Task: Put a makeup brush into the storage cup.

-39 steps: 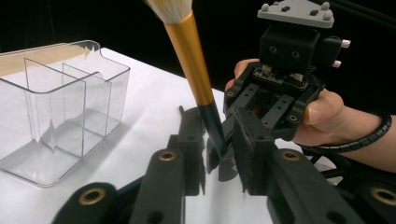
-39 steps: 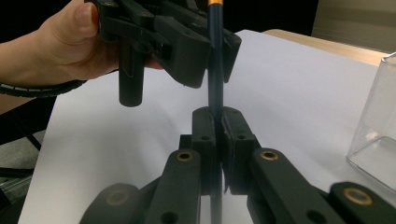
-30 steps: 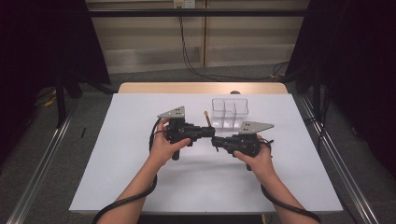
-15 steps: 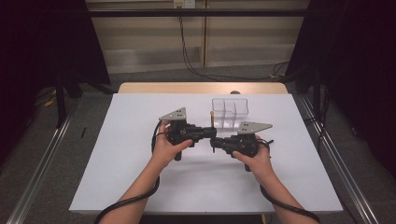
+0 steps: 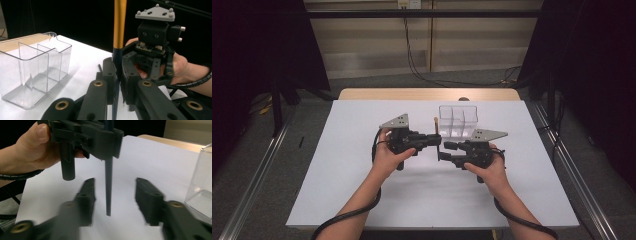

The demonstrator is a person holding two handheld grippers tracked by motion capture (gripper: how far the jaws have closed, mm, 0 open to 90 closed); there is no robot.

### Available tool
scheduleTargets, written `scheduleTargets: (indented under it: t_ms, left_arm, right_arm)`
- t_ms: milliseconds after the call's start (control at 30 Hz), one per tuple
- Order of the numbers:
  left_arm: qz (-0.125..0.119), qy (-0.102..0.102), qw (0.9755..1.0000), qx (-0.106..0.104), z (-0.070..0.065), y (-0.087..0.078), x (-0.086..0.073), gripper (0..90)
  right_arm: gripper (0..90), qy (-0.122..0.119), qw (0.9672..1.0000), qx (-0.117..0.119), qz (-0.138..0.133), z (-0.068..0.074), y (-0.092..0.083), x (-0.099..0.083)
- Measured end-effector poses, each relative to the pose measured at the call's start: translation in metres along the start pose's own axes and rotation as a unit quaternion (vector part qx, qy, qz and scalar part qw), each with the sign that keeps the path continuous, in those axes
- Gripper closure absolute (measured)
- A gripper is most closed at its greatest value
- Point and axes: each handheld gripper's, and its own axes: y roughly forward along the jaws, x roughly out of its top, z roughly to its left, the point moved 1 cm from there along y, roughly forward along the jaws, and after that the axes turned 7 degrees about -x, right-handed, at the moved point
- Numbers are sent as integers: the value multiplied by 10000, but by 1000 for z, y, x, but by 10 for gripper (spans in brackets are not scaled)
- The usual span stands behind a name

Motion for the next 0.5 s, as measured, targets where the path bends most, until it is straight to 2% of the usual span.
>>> scheduleTargets:
  t_ms: [167, 333, 500]
  left_arm:
    - [30, 27, 10000, 72, 1, -2, -1, 833]
    - [55, 28, 9999, 112, 2, -2, -1, 833]
    - [64, 66, 9999, 121, 1, -1, 0, 833]
  right_arm:
    - [174, 123, 9999, -3, 78, -4, -1, 3]
    - [112, 54, 9998, -192, 39, -6, -4, 3]
    - [103, 60, 9997, -202, -120, -7, -7, 8]
